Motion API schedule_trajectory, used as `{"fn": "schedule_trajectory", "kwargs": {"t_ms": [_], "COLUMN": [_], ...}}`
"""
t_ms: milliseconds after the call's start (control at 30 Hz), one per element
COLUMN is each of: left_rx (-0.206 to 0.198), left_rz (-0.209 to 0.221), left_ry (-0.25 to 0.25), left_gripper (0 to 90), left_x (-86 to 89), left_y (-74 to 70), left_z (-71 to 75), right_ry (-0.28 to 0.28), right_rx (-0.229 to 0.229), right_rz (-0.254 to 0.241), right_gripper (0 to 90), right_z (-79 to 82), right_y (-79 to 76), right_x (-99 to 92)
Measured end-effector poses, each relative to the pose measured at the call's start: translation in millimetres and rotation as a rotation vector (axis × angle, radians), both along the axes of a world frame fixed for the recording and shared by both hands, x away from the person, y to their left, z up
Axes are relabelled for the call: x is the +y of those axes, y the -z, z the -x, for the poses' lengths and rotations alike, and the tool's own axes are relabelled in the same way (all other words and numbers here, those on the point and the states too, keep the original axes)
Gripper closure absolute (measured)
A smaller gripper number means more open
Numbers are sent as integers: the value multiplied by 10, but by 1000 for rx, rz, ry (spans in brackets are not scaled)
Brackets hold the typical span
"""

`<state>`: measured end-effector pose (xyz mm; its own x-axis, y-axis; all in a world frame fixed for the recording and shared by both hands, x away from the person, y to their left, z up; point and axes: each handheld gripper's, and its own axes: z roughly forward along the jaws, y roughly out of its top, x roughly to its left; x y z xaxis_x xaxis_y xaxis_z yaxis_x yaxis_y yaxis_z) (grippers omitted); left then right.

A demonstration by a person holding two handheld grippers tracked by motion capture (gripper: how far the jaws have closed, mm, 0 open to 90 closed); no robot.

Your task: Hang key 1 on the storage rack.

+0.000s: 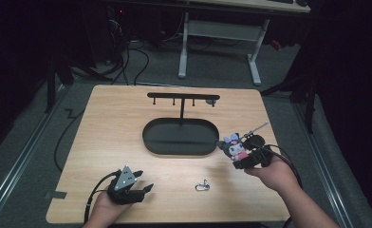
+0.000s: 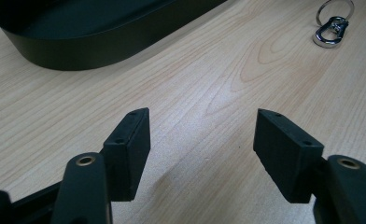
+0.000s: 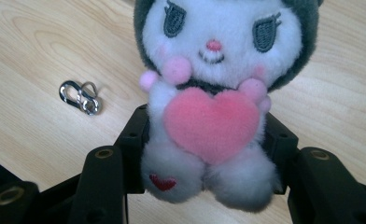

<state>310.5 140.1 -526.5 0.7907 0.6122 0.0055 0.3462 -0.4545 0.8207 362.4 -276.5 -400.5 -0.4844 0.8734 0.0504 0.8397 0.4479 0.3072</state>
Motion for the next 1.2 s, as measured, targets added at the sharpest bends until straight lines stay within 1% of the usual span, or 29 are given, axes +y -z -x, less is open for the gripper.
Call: {"fn": "schedule_trajectory", "kwargs": {"t_ms": [100, 133, 233, 333, 367, 400, 433, 467, 500, 567, 600, 633, 733, 767, 933, 1033, 1100, 1200], "left_rx": [-1, -3, -6, -9, -8, -10, -12, -15, -15, -9, -9, -9, -3, 2, 9, 4, 2, 1], "left_rz": [1, 4, 9, 10, 11, 14, 19, 27, 27, 30, 30, 36, 43, 50, 62, 62, 59, 57], "left_ry": [0, 0, 3, 7, 11, 13, 17, 17, 17, 18, 18, 15, 12, 11, 10, 9, 9, 8], "left_gripper": [372, 372, 371, 370, 368, 368, 365, 362, 358, 349, 345, 338, 324, 319, 299, 289, 288, 288], "left_x": [2, 1, 1, 2, 4, 6, 12, 15, 15, 26, 26, 31, 37, 45, 61, 55, 51, 48], "left_y": [-1, 0, 2, 2, 0, -2, -8, -10, -10, -24, -24, -25, -29, -34, -41, -41, -41, -38], "left_z": [0, 1, 2, 2, 3, 4, 5, 5, 5, 1, 1, -2, -7, -8, -4, 3, 3, 2], "right_ry": [3, -3, 3, -4, -2, -2, -5, -3, -3, -2, -2, -7, -7, -13, -13, -12, -22, -24], "right_rx": [0, -4, -17, -21, -22, -22, -25, -26, -26, -31, -31, -38, -38, -41, -32, -31, -33, -42], "right_rz": [-3, -5, -16, -23, -19, -19, -16, -15, -15, -20, -20, -22, -26, -33, -43, -41, -37, -38], "right_gripper": [484, 484, 484, 484, 484, 484, 484, 484, 484, 484, 484, 485, 484, 484, 484, 485, 485, 485], "right_z": [-22, -39, -86, -109, -132, -132, -163, -173, -173, -222, -222, -260, -292, -332, -401, -452, -475, -494], "right_y": [-40, -66, -153, -188, -236, -236, -292, -312, -312, -392, -392, -433, -467, -495, -522, -553, -586, -631], "right_x": [16, 22, 50, 55, 73, 73, 91, 99, 99, 135, 135, 155, 176, 202, 254, 315, 334, 353]}}
